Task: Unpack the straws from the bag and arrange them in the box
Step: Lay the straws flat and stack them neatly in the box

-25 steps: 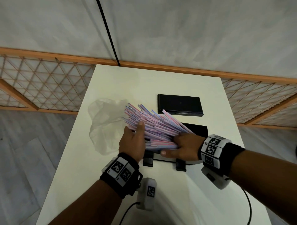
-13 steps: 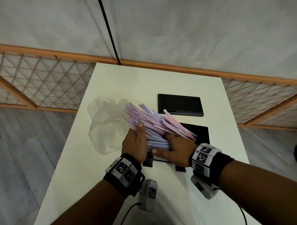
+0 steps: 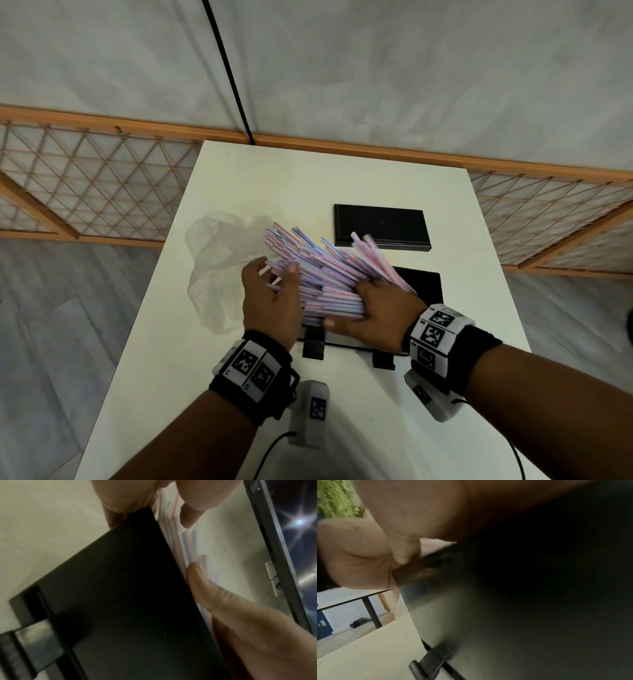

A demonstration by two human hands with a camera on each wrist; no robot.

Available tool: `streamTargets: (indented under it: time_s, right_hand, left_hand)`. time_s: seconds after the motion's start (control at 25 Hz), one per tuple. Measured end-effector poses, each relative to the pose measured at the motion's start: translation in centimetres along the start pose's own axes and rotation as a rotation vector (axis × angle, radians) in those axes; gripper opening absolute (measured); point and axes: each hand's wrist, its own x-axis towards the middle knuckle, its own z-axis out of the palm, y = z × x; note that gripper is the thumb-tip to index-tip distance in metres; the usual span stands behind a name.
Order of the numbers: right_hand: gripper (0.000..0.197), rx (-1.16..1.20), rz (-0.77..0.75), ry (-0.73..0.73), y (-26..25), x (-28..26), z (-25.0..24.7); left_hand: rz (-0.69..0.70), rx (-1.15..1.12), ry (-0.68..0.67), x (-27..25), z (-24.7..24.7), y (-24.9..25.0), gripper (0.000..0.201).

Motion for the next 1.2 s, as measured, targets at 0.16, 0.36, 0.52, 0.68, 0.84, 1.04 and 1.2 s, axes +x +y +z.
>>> streamTargets:
  time_s: [0.16, 0.36, 0.52, 0.68, 0.84, 1.04, 1.2]
  right_hand:
    - [0.072, 0.070, -0.005, -0.018, 1.1, -1.3, -0.9]
    - [0.082, 0.136, 0.008, -0.113, 2.0, -1.9, 0.2]
    - [0.079, 0.137, 0.028, -0.075, 1.0, -1.3, 0.3]
    - [0.072, 0.192, -0.002, -0.089, 0.6, -1.2, 0.6]
    - [0.078, 0.094, 0.001, 0.107, 0.4, -1.5, 0.4]
    - [0.052, 0.112, 0.058, 0.191, 2.0, -3.2, -0.2]
    - [0.063, 0.135, 0.119, 0.228, 3.0, -3.1, -0.1]
  left_hand:
    - [0.021, 0.164, -0.144, 0.0, -0.3, 0.7, 0.035]
    - [0.020, 0.081, -0.121, 0.0, 0.0, 0.4, 0.043]
    - [-0.002, 0.165, -0.039, 0.1, -0.1, 1.1, 0.034]
    - [0.017, 0.324, -0.065, 0.1, -0.5, 1.9, 0.032]
    - [0.068, 0.297, -0.080, 0.3, -0.7, 2.2, 0.039]
    - [0.019, 0.176, -0.083, 0.0, -0.2, 2.0, 0.029]
    - [0.049, 0.087, -0.097, 0.9, -0.4, 1.1, 0.038]
